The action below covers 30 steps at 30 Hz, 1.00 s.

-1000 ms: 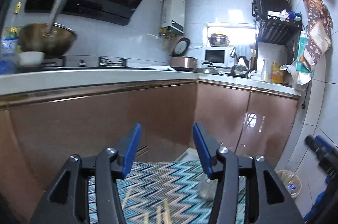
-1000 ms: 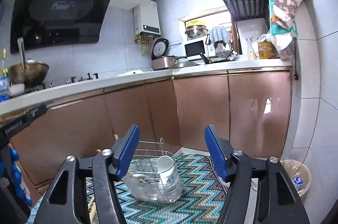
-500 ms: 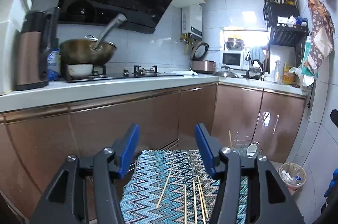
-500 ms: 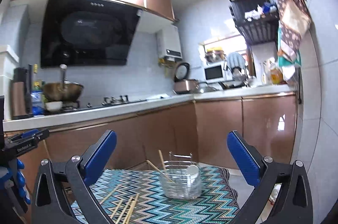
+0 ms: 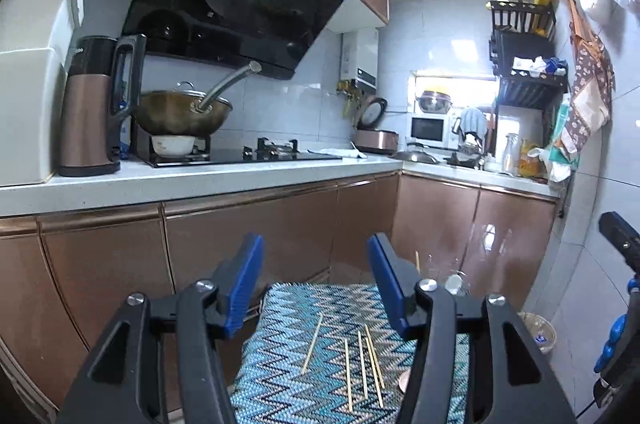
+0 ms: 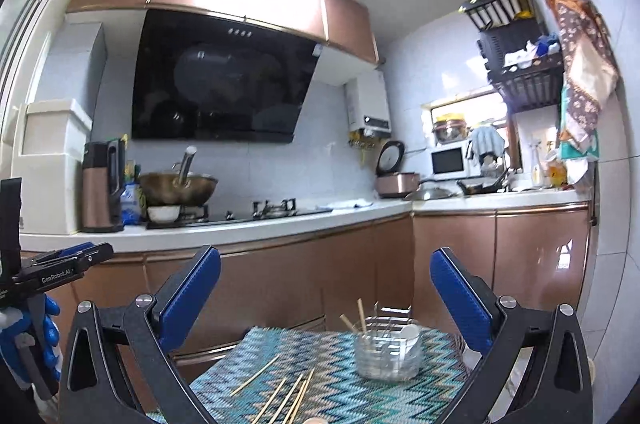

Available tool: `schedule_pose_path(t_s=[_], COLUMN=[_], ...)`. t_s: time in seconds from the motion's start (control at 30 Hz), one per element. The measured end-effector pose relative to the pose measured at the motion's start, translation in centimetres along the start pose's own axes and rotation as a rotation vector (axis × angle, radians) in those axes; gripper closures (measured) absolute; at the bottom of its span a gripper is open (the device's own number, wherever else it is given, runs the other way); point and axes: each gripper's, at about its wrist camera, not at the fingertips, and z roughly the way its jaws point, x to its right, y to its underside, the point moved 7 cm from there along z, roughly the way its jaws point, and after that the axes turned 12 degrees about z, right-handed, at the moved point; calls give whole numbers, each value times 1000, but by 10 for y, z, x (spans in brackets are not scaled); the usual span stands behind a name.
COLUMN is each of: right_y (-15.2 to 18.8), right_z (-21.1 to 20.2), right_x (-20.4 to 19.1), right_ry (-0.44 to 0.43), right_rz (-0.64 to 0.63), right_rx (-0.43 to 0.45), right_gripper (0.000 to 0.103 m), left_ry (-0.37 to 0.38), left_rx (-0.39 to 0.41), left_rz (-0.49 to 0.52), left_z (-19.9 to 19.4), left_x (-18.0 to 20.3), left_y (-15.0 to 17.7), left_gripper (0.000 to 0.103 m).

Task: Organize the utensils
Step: 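Move both tools back over the remaining chopsticks, then grasp a chopstick with the left tool while the right tool grasps another chopstick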

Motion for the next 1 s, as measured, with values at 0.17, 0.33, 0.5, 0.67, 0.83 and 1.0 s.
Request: schedule_pose_path(t_s=[0.17,0.33,0.5,0.67,0.83,1.0], right_y=[13,43,94,157,217,279], right_z=[13,44,93,153,217,279], right_x=[-10,-9,1,10,17,24], right_ry=[-4,20,21,-14,-7,15], right_rz=[-23,-48,-43,-28,-84,-137], right_rx=[-87,-229,-444,-686,-876,-1024], right_gripper=[0,2,23,46,61,74], left_ry=[66,137,239,309,364,399], left_rx=[-54,-158,-314,-534,-677,-772], left_rz=[-35,-56,-53,-54,-48,-8], left_z=[15,50,106,176,235,278], left_x=[-5,0,18,37,58,84], left_y=[12,39,81,139,184,220], left_gripper=[50,50,50,51,51,63])
